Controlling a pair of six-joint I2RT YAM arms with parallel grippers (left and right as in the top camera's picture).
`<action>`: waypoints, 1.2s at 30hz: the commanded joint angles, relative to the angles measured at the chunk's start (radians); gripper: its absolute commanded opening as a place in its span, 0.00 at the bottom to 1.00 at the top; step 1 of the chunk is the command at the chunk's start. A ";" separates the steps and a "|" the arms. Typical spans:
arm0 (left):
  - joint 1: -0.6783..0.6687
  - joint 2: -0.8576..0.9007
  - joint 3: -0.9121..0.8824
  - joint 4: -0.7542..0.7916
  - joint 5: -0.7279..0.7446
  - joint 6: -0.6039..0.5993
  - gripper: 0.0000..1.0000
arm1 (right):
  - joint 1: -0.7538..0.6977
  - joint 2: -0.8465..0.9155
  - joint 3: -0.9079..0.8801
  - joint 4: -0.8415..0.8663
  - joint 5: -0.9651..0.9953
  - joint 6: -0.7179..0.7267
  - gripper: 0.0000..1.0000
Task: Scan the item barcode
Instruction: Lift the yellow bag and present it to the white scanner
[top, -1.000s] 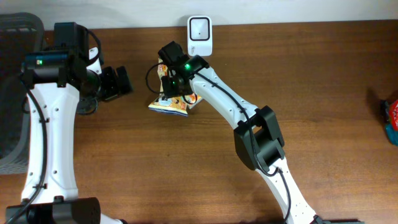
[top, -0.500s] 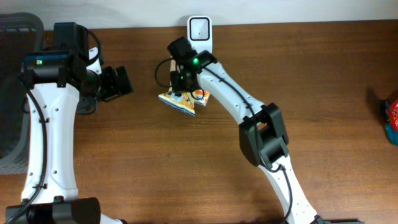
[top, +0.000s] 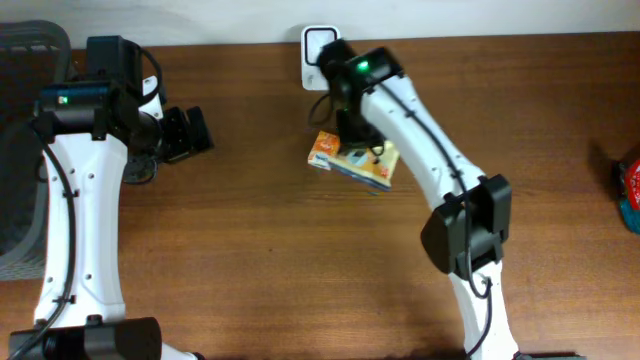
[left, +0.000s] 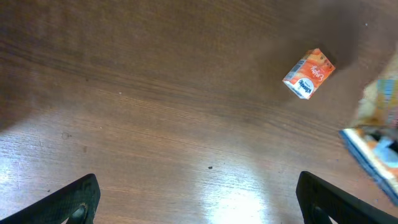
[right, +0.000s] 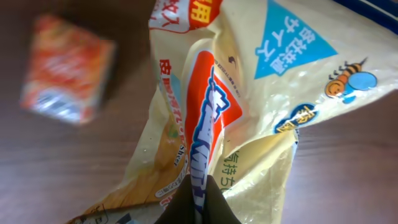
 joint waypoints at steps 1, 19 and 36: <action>0.002 0.002 0.002 0.002 0.007 -0.010 0.99 | -0.090 -0.018 -0.013 -0.013 0.014 0.015 0.04; 0.002 0.002 0.002 0.002 0.007 -0.010 0.99 | -0.182 -0.015 -0.444 0.286 -0.051 0.053 0.99; 0.002 0.002 0.002 0.002 0.007 -0.010 0.99 | -0.187 -0.015 -0.010 0.360 -0.534 -0.141 0.04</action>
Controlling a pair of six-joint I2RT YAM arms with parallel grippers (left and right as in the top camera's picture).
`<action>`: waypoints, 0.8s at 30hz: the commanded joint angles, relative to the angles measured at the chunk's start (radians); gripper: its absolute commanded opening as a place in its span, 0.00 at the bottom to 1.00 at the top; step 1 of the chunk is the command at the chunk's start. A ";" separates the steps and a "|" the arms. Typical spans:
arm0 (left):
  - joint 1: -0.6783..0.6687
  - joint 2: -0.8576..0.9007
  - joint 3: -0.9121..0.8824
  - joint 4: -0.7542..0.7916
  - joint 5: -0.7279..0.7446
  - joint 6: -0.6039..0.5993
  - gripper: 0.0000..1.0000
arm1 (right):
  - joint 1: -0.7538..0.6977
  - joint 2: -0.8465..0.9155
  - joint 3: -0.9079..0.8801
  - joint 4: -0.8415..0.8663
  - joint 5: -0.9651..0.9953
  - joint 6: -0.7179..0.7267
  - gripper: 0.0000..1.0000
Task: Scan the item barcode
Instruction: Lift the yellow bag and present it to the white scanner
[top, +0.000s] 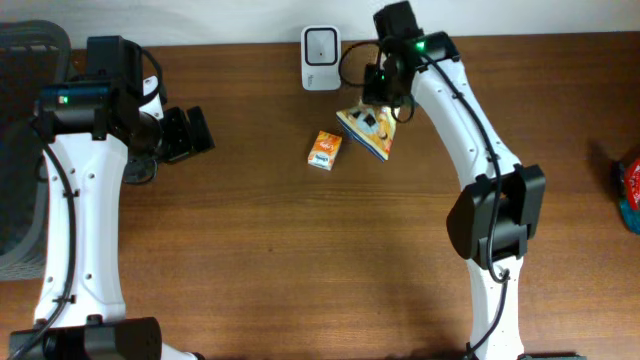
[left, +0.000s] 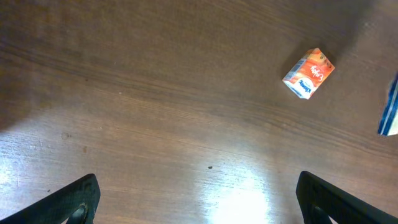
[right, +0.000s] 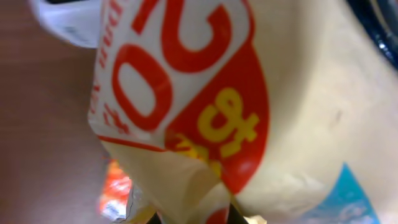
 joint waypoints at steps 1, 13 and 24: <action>0.002 0.002 0.002 0.002 0.006 -0.010 0.99 | -0.010 -0.008 0.033 -0.100 -0.451 -0.113 0.04; 0.002 0.002 0.002 0.002 0.006 -0.010 0.99 | 0.004 -0.009 0.029 -0.592 -1.138 -0.525 0.04; 0.002 0.002 0.002 0.002 0.006 -0.010 0.99 | 0.027 -0.009 0.029 0.265 -0.269 0.109 0.04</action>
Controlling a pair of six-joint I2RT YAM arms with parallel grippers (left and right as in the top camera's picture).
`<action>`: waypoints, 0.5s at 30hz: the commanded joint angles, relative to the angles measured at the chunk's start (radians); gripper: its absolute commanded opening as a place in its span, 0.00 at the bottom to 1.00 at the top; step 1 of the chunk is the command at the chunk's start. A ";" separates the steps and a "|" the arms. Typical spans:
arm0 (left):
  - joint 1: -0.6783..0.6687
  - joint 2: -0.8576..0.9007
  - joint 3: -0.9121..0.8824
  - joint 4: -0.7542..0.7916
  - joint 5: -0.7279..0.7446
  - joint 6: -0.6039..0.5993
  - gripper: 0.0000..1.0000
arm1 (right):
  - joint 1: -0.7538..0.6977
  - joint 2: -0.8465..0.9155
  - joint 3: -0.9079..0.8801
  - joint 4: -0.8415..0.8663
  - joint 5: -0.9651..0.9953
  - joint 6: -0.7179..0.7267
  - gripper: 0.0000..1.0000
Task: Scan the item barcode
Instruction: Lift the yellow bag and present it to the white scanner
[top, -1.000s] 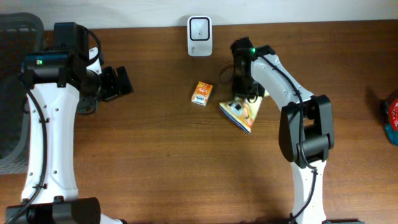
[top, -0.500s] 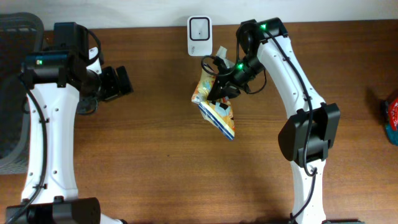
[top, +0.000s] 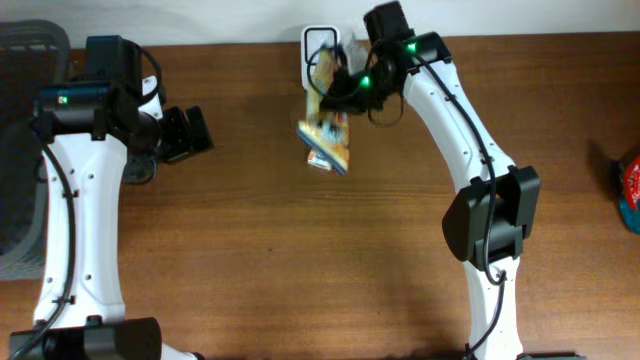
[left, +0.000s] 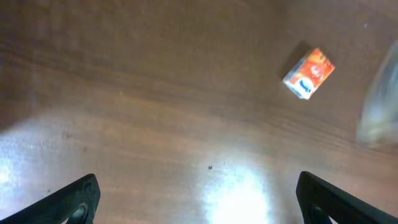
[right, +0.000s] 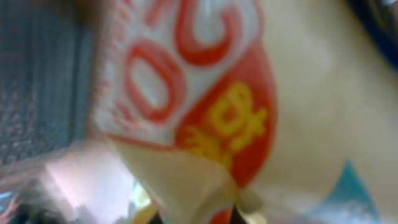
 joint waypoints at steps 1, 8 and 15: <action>0.002 0.002 0.002 0.000 0.006 -0.010 0.99 | 0.001 -0.010 0.021 0.207 0.241 0.209 0.04; 0.002 0.002 0.002 0.000 0.006 -0.010 0.99 | 0.130 0.146 0.021 0.634 0.607 0.243 0.04; 0.002 0.002 0.002 0.000 0.006 -0.010 0.99 | 0.135 0.169 0.021 0.633 0.807 0.238 0.04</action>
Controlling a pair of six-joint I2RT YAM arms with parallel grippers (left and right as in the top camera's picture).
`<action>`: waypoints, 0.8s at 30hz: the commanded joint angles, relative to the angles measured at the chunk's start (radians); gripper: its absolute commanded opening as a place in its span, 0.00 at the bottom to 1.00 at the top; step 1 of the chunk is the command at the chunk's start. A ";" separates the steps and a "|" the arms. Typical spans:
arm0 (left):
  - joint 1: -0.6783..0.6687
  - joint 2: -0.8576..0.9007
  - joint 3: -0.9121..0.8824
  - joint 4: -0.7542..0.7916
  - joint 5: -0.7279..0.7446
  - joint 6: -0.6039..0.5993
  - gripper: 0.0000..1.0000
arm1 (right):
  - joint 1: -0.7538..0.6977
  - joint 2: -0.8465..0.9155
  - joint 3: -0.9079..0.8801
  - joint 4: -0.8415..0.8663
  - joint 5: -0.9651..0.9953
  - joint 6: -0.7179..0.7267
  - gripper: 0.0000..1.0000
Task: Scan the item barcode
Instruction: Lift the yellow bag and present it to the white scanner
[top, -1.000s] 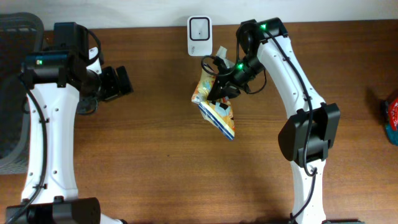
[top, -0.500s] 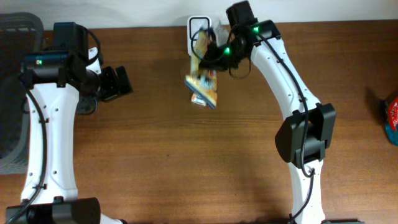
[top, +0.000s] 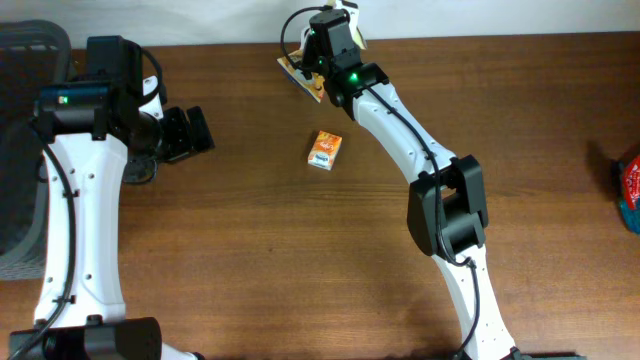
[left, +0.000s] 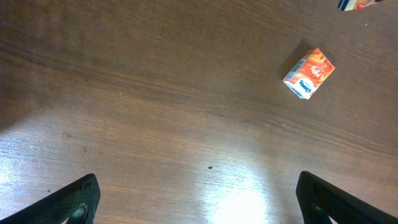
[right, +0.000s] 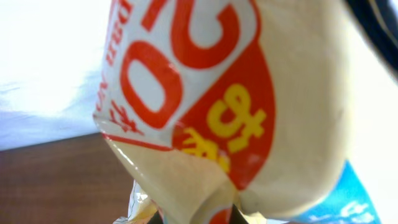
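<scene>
A yellow, red and blue snack bag fills the right wrist view. My right gripper is shut on its crumpled edge. From overhead, that gripper is at the table's back edge, and the bag sticks out to its left, clear of the wood. The white scanner is hidden behind the right wrist. A small orange carton lies on the table below them, also visible as the carton in the left wrist view. My left gripper stands open at the far left, holding nothing.
A red and teal object sits at the right edge of the table. The white wall runs along the back edge. The left arm's base and a dark chair occupy the far left. Brown tabletop lies under the left gripper.
My right gripper has moved back and up to the table's rear edge with the bag. The bag no longer hangs over the orange carton. The scanner is now covered by the wrist. The left arm is unchanged.
First my right gripper held the bag low, beside the orange carton at mid-table. Then the bag was raised to the right of the scanner, then in front of the scanner and over the carton. Now it is at the back edge. The left gripper stayed open and still.
</scene>
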 joint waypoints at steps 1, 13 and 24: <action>0.002 0.002 0.002 0.002 0.007 -0.010 0.99 | 0.000 -0.011 0.017 0.006 -0.005 0.022 0.04; 0.002 0.002 0.002 0.001 0.006 -0.010 0.99 | -0.003 -0.011 0.017 -0.164 -0.342 0.354 0.04; 0.002 0.002 0.002 0.002 0.007 -0.010 0.99 | -0.030 -0.011 0.017 -0.076 -0.391 0.344 0.04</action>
